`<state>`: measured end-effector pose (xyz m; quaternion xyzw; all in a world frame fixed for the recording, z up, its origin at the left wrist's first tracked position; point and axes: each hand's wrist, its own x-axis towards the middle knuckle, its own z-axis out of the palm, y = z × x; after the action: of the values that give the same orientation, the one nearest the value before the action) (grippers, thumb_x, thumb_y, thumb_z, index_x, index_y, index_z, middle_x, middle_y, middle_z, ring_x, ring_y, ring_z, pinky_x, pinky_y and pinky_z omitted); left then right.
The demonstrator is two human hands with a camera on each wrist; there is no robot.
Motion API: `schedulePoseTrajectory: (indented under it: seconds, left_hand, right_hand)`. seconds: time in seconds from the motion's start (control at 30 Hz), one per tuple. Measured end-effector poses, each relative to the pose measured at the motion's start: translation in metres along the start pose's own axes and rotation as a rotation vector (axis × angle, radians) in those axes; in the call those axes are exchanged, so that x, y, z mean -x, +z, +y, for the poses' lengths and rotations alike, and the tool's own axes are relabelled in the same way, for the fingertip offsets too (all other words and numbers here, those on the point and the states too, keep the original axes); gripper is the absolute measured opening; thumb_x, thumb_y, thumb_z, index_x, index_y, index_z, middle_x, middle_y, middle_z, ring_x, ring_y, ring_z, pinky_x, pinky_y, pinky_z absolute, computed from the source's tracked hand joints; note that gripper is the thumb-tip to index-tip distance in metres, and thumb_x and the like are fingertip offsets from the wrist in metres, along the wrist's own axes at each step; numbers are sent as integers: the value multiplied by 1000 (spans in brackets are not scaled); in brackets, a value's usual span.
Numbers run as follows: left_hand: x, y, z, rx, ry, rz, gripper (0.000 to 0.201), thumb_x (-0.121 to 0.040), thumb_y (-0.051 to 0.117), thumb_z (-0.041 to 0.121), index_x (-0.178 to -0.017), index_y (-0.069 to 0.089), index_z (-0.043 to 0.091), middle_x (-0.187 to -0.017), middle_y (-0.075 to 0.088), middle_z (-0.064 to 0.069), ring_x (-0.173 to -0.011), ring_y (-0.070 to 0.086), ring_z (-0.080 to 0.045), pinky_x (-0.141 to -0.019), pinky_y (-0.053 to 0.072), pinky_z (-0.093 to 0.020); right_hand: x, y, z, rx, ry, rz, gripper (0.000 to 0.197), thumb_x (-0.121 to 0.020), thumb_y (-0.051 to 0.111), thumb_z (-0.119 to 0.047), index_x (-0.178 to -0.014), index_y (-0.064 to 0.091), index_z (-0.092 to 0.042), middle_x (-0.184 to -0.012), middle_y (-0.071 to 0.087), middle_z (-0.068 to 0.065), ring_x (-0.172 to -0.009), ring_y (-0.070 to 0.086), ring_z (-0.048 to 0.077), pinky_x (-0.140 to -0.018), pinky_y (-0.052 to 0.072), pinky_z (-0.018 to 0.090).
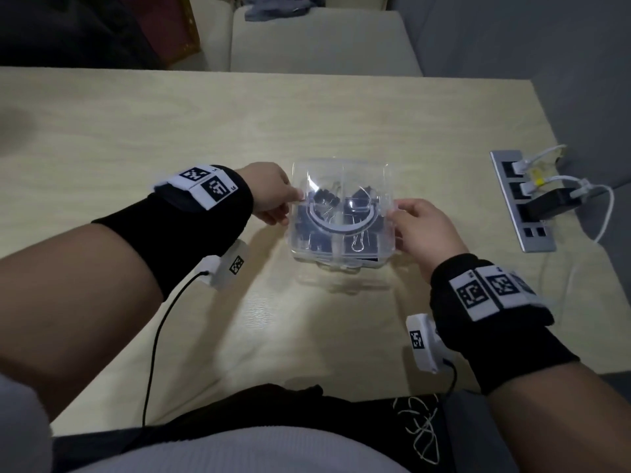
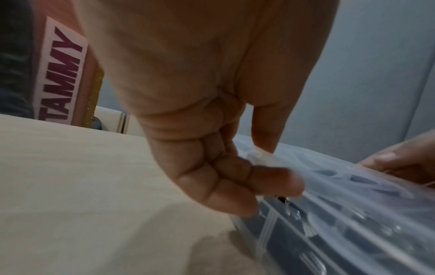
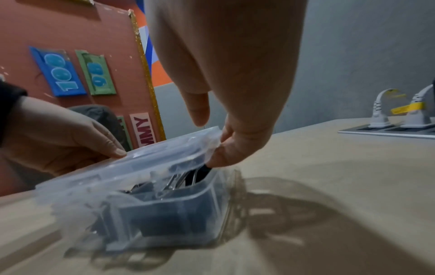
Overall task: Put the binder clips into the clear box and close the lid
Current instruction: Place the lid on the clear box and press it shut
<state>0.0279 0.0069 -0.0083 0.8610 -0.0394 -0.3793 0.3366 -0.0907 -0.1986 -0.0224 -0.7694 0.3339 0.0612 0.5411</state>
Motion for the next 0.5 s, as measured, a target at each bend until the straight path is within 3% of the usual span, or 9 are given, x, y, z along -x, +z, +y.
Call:
schedulePoseTrajectory:
  seconds: [0.17,0.33,0.5]
  left_hand:
    - [-2,5,5,-76,-23,40,34,-90,59,28,-83,71,-3,-68,73,-11,-80,74,-30,-76,61,-37]
    - [0,7,9,-183,-20,66,24,-89,61,25,-77,64,4,-67,76,-8,-82,76,-27,-81,61,-40]
    - [3,8,11,-280,2,86,31,-90,56,26,-98,70,0,-66,73,7,-82,75,-28,-79,59,-35]
  right_hand:
    - [-4,4,3,214,-30,135,26,-93,52,-32,-114,61,-19,-93,65,-1,-77,63,21,-78,53,35]
    - [-7,2,4,274,-30,152,21,-92,53,-36,-103,63,-20,-87,65,-2,-72,61,19,-74,52,34]
    - [-9,2,8,301,-26,137,17,-90,58,-37,-93,65,-22,-91,67,0,-82,65,23,-78,53,35]
